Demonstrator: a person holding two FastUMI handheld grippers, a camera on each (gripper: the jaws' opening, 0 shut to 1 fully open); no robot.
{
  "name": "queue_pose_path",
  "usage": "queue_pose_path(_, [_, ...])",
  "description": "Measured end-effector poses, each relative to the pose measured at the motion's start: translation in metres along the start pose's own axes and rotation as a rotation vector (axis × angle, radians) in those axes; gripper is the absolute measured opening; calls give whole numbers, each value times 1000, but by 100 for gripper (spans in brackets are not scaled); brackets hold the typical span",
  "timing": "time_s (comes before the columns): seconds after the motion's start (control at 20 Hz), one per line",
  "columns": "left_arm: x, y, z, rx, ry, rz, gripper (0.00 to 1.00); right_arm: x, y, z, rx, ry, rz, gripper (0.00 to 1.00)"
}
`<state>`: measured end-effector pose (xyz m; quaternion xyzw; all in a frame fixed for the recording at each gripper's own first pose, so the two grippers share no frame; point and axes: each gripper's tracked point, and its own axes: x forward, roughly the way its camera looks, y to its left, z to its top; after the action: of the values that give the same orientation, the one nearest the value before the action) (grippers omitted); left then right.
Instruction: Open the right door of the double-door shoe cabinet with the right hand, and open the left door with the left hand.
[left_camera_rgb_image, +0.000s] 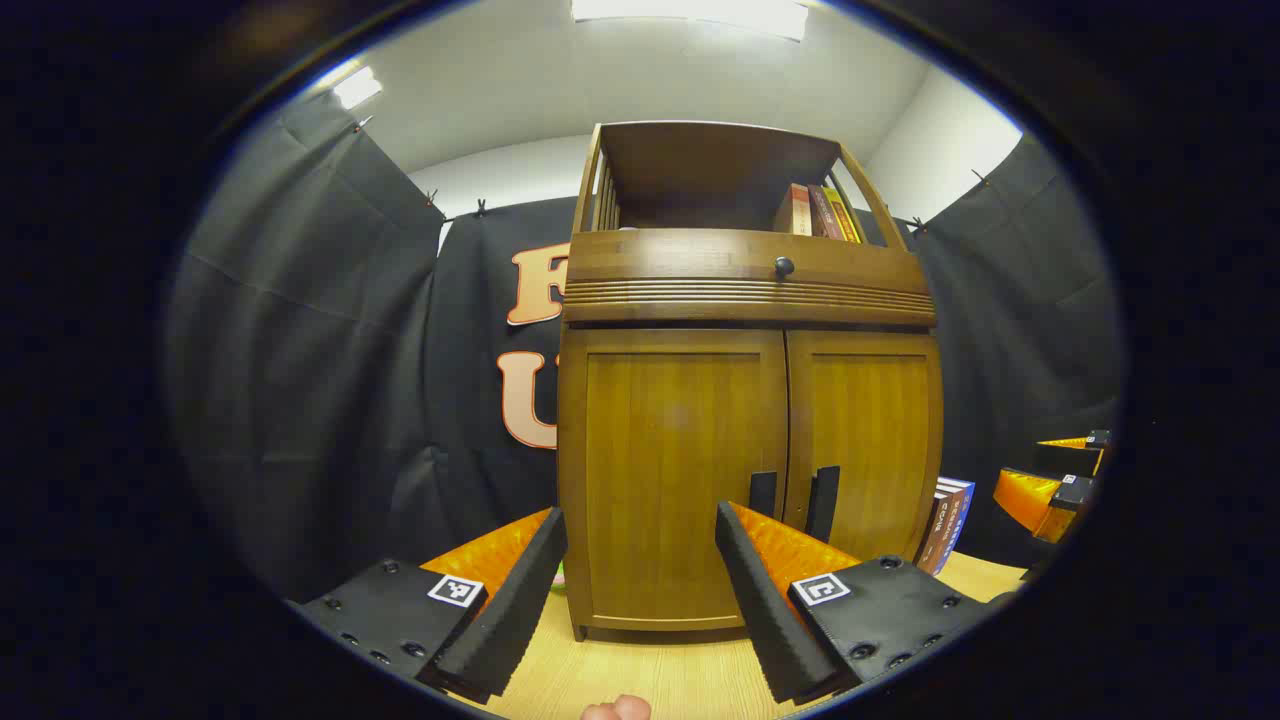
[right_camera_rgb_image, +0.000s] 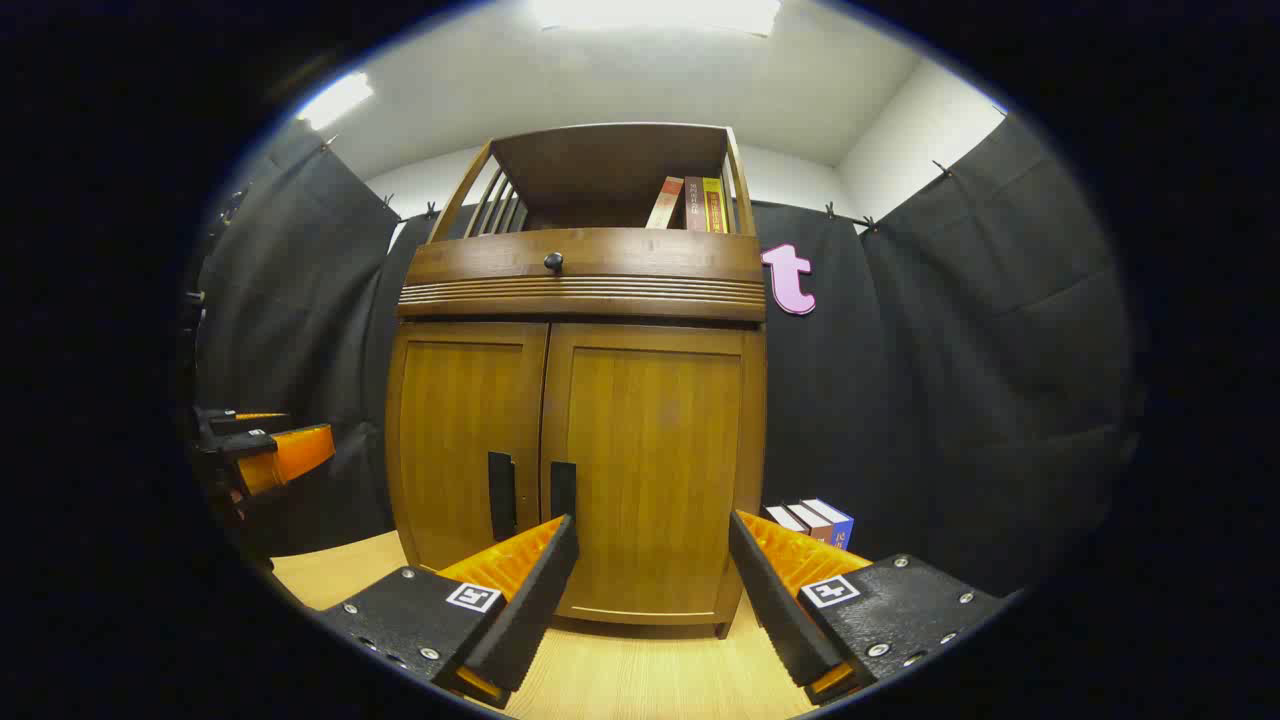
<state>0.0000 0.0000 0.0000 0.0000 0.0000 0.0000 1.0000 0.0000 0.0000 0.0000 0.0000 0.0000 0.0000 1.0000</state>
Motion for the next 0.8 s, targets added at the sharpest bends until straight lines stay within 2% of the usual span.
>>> queue_pose_path(0.05, [1,-1,-1,3,3,1,98,0,1,-2,15,5,8,93])
queue_pose_path(0.15, [3,-5,-2,7,5,-2,98,1,-2,-7,27,22,14,93])
queue_pose_path(0.35, [6,-10,-3,-7,17,-16,95,2,-18,-5,54,26,-25,93])
queue_pose_path(0.4, [6,-7,-6,-2,22,-12,99,4,-20,-6,54,29,-25,93])
queue_pose_path(0.5, [6,-8,-6,0,24,-9,99,3,-26,-5,53,34,-38,93])
queue_pose_path(0.8, [4,-7,-4,4,17,-5,99,3,-23,-5,87,37,-36,93])
